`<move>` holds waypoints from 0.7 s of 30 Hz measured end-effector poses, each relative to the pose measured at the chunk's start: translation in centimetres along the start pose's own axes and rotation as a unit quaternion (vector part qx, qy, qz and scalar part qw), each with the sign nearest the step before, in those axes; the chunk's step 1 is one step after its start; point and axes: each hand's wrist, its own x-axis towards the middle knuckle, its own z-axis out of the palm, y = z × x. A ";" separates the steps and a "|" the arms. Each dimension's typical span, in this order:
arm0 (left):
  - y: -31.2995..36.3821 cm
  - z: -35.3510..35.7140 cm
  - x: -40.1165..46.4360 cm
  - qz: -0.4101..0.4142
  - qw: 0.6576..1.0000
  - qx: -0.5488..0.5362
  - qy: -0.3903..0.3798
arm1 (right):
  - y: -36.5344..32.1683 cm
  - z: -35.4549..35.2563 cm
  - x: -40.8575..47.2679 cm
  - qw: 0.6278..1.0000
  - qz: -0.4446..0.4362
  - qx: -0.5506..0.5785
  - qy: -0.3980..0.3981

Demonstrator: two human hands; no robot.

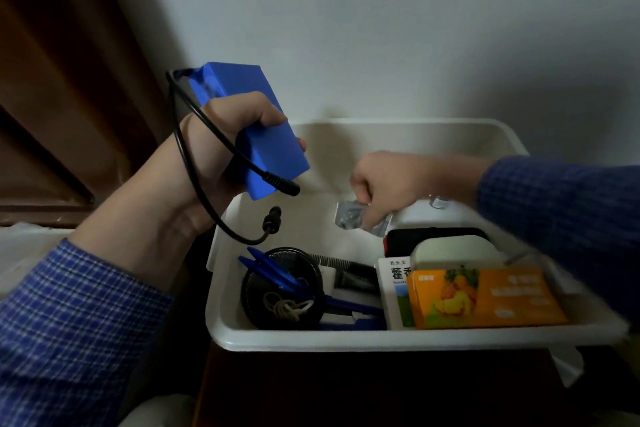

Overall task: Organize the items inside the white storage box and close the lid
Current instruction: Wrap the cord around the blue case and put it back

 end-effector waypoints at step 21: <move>-3.5 4.6 0.1 -0.072 0.990 0.121 -0.003 | -0.1 -4.5 -16.6 0.987 0.066 -0.008 -0.149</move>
